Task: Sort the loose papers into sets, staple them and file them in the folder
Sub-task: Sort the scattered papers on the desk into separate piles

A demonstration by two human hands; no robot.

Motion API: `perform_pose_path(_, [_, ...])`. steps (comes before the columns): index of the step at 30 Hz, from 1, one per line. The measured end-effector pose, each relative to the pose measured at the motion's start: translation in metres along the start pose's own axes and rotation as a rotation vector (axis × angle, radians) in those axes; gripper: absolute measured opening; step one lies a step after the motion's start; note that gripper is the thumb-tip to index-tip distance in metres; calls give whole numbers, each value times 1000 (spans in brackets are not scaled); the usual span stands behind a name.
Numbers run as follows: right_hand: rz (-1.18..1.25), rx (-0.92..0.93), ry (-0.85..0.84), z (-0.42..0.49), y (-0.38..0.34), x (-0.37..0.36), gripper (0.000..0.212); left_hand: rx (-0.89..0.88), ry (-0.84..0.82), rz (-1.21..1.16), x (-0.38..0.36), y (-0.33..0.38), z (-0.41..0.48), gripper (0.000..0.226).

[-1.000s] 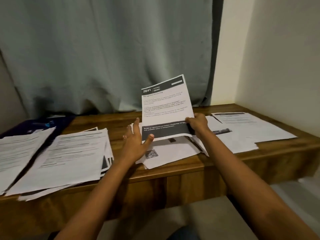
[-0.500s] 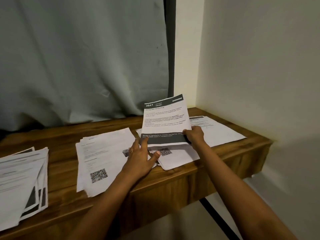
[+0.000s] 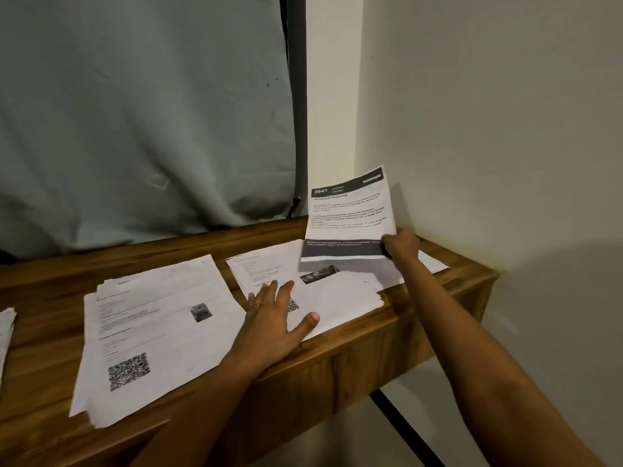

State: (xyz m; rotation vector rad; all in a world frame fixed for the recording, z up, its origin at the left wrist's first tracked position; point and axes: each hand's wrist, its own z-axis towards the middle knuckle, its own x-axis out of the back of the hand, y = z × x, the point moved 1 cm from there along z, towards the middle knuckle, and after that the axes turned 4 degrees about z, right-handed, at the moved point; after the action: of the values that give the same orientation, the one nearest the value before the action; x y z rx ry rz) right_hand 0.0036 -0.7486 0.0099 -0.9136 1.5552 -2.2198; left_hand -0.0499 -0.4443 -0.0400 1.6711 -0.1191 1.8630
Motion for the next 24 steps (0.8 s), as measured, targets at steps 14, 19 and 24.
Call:
perform_pose_path(14, [-876, 335, 39, 37, 36, 18, 54, -40, -71, 136, -10, -1, -1, 89])
perform_pose_path(19, [-436, 457, -607, -1, 17, -19, 57, -26, -80, 88, -12, -3, 1, 88])
perform_pose_path(24, [-787, 459, -836, -18, 14, -21, 54, -24, -68, 60, -12, -2, -1, 80])
